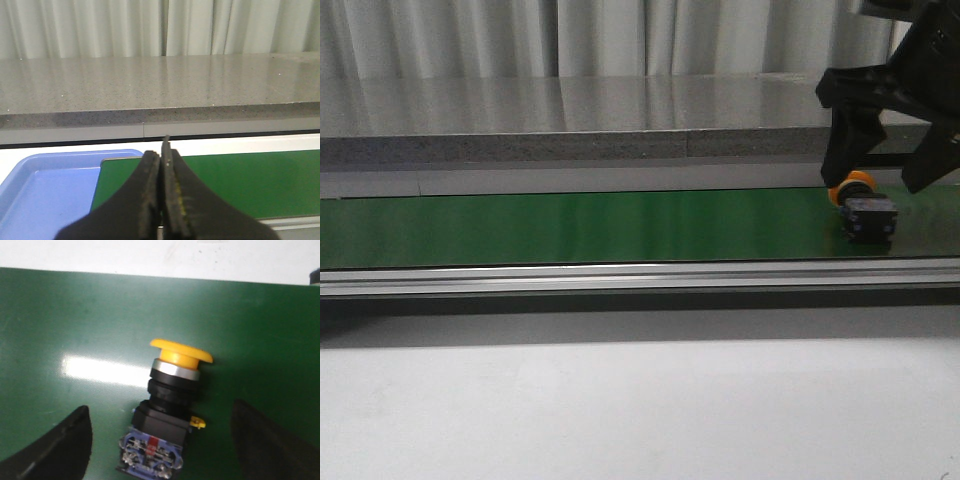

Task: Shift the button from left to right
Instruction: 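Lower the right gripper onto the button and close it around the switch body, then lift the button with the right gripper and carry it over the green bin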

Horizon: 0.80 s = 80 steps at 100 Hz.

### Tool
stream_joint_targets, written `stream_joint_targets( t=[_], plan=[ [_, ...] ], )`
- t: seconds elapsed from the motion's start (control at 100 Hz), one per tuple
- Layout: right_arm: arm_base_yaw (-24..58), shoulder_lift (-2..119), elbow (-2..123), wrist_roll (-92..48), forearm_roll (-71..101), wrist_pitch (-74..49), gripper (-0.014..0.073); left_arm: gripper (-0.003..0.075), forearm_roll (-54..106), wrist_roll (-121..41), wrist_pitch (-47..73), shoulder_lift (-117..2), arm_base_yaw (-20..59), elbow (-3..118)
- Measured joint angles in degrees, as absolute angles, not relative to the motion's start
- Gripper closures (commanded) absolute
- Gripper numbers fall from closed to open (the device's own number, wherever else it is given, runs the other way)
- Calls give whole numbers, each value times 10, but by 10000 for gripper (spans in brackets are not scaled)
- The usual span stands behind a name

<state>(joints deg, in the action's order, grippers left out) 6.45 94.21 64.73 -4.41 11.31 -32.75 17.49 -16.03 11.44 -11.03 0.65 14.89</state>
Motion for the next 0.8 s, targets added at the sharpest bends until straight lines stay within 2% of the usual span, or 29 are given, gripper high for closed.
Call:
stream_joint_targets(
  t=[0.13, 0.35, 0.39, 0.64, 0.8],
  plan=[
    [65, 962, 647, -44, 99, -327, 120, 741, 175, -160, 114, -110, 7, 149],
    [65, 969, 652, -45, 88, -332, 445, 741, 175, -160, 114, -110, 7, 149],
    [65, 969, 655, -45, 88, -334, 473, 741, 175, -160, 114, -110, 7, 149],
    [63, 969, 697, -45, 61, -389, 488, 741, 175, -160, 114, -110, 7, 149],
    [29, 965, 744, -46, 24, -419, 488, 741, 175, -160, 114, -110, 7, 149]
  ],
)
